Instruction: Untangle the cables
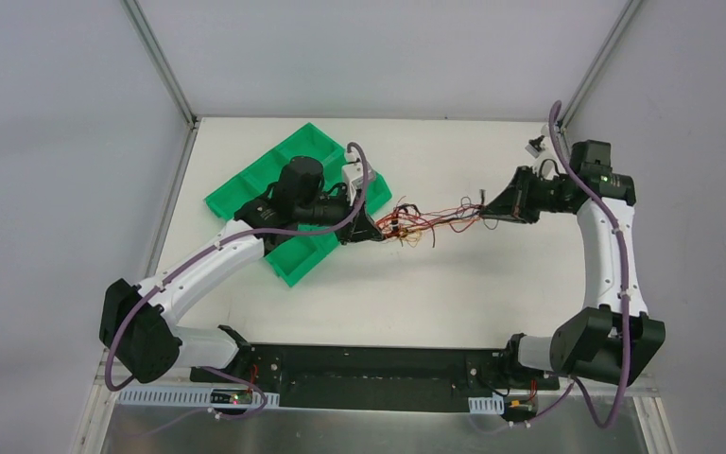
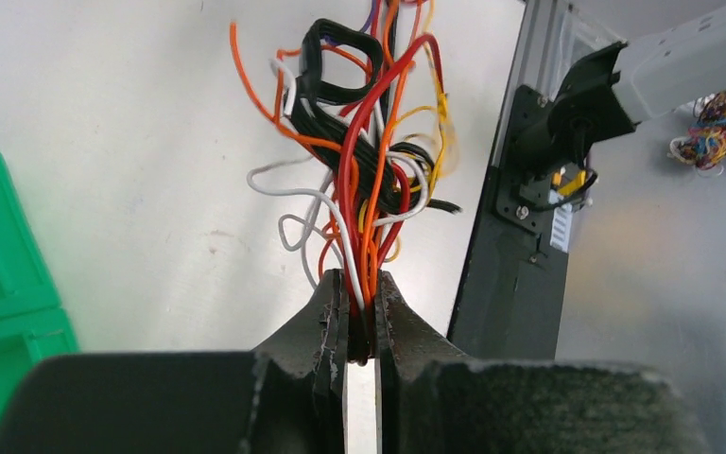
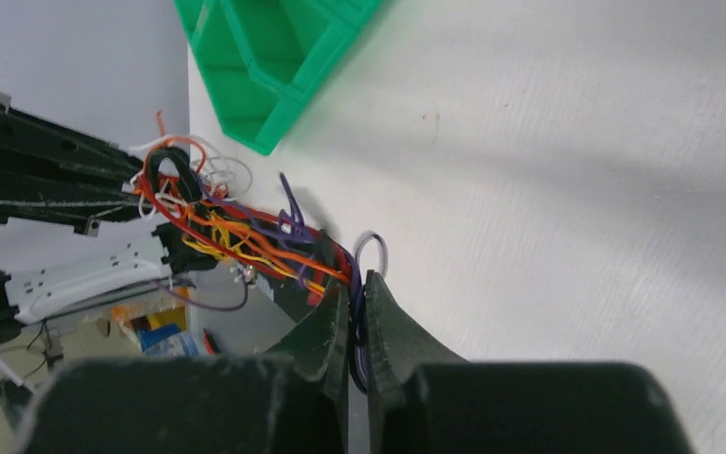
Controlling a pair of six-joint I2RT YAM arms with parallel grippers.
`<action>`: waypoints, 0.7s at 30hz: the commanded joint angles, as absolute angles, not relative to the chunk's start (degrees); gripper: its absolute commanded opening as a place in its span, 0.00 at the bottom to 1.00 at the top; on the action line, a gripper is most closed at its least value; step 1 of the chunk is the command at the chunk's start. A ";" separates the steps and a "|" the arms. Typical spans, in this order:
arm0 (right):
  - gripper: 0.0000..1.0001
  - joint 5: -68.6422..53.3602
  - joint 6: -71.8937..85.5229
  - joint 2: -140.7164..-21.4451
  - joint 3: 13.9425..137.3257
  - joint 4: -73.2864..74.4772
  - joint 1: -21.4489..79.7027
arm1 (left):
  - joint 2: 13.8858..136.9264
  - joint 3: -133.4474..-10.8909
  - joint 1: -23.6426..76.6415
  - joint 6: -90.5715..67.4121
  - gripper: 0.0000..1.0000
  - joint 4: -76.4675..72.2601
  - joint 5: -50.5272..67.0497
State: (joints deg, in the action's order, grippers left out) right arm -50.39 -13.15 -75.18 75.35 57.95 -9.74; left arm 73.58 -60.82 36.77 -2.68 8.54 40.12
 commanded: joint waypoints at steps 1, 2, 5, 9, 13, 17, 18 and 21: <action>0.00 -34.37 -16.66 -74.32 80.27 47.28 -19.19 | 72.41 -60.86 34.27 3.35 0.00 29.16 37.10; 0.00 -34.53 -16.50 -74.39 81.23 46.94 -20.03 | 72.30 -60.67 34.01 3.98 0.00 29.94 37.14; 0.00 -36.32 -16.31 -75.58 84.24 47.53 -22.33 | 71.52 -58.94 33.51 5.78 0.08 30.67 36.18; 0.00 -37.99 -16.45 -76.76 85.94 48.51 -23.15 | 71.85 -57.44 33.07 7.94 0.02 30.67 34.20; 0.00 -42.91 -16.69 -77.10 85.49 49.98 -23.29 | 73.35 -57.88 32.87 7.70 0.01 30.44 35.38; 0.00 -54.32 -18.30 -78.75 86.72 56.04 -23.34 | 74.75 -59.01 33.03 4.38 0.06 28.29 37.63; 0.00 -56.95 -18.55 -79.02 86.94 57.18 -23.22 | 75.14 -58.86 33.23 3.83 0.13 26.79 37.56; 0.00 -64.14 -20.52 -79.77 87.64 61.02 -22.64 | 77.32 -60.20 34.18 3.26 0.48 22.81 36.65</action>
State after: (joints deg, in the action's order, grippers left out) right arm -50.63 -16.93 -79.15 84.33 54.48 -23.24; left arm 75.29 -57.06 33.08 4.71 28.29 35.64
